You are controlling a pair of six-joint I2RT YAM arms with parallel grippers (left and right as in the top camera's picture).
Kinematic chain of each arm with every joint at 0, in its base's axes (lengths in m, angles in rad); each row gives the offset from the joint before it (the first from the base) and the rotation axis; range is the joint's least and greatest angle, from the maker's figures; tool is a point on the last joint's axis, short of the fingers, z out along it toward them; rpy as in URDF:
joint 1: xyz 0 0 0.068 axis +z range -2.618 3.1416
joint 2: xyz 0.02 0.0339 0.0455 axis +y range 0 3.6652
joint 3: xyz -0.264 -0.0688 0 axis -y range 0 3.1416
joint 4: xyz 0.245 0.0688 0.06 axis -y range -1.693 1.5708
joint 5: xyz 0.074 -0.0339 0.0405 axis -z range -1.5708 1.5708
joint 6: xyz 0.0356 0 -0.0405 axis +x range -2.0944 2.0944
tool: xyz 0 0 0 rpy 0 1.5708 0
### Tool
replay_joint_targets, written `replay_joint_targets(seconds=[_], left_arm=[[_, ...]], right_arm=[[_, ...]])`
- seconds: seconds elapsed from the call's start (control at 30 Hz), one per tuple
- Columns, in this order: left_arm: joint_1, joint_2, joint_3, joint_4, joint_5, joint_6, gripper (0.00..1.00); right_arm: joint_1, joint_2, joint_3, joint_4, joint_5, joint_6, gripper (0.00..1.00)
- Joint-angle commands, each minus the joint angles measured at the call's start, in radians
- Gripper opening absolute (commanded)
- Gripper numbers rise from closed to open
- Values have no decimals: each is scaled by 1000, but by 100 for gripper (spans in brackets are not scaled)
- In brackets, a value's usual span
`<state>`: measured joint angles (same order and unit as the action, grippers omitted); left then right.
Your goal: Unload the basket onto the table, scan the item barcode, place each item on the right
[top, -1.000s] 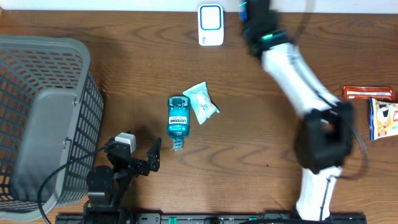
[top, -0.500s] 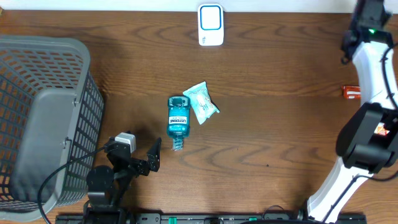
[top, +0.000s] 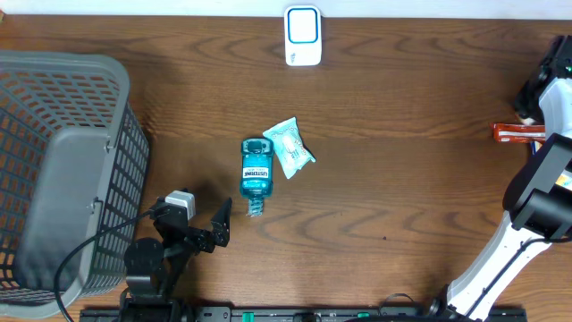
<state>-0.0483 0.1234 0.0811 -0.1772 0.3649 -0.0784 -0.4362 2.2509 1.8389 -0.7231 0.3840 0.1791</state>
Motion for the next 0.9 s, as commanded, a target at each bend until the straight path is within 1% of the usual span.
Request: replay_joint_targets(seconds=[0.0, 0.23, 0.43, 0.53, 0.87], left_arm=[[3, 0, -14, -27, 13, 2, 98], [3, 0, -14, -27, 13, 2, 98], [3, 0, -14, -27, 13, 2, 98], [3, 0, -14, -27, 13, 2, 98], [3, 0, -14, -27, 13, 2, 98]], right_arm=[[-5, -55, 7, -14, -29, 63, 99], [-5, -237, 7, -14, -263, 79, 99], [-5, -406, 7, -21, -279, 88, 99], [0, -473, 7, -34, -306, 127, 99], [43, -637, 7, -56, -683, 248, 99]])
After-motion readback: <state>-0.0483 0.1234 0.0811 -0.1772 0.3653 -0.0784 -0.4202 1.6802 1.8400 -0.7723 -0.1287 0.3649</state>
